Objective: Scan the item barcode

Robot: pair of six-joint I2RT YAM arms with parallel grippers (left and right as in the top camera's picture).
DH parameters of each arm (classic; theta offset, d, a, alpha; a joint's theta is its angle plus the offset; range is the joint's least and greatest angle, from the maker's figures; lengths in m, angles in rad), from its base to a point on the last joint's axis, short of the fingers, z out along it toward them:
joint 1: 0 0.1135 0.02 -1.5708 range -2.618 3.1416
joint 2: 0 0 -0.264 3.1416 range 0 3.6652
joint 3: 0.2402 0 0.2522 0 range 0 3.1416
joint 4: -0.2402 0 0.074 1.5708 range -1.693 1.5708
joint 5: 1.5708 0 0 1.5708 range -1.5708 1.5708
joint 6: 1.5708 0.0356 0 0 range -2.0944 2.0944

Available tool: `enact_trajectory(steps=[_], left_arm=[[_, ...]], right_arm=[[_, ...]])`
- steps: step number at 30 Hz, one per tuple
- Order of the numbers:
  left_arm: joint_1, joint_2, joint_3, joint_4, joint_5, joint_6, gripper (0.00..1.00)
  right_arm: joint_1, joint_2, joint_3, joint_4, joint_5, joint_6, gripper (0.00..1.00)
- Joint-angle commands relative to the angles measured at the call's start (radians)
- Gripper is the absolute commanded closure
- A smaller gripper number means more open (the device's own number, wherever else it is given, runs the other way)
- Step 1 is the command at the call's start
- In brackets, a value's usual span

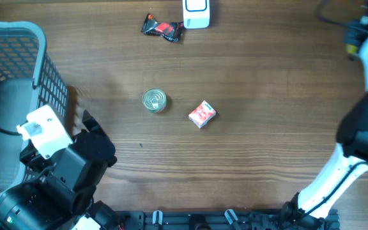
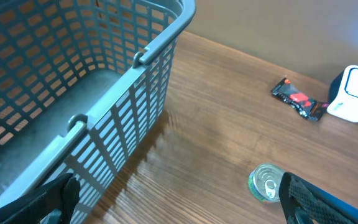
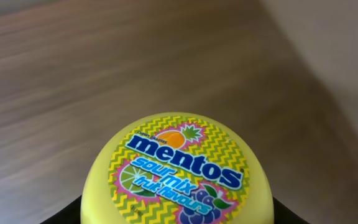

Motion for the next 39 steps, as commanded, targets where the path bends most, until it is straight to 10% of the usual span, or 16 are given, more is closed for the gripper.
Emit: enact_trajectory(steps=[1, 17, 32, 39], left_arm=[[0.005, 0.019, -0.006, 0.026, -0.017, -0.013, 0.00], [0.005, 0.139, -0.006, 0.056, -0.022, -0.013, 0.00], [0.005, 0.139, -0.006, 0.059, -0.077, -0.013, 0.00], [0.005, 0.138, -0.006, 0.060, -0.095, -0.013, 0.00]], right_arm=[[-0.089, -0.021, -0.003, 0.010, -0.091, 0.022, 0.61], [-0.288, -0.013, -0.181, 0.047, -0.409, -0.114, 0.66], [-0.277, -0.013, -0.194, 0.043, -0.409, -0.116, 0.45], [-0.277, -0.013, -0.194, 0.064, -0.408, -0.116, 0.08]])
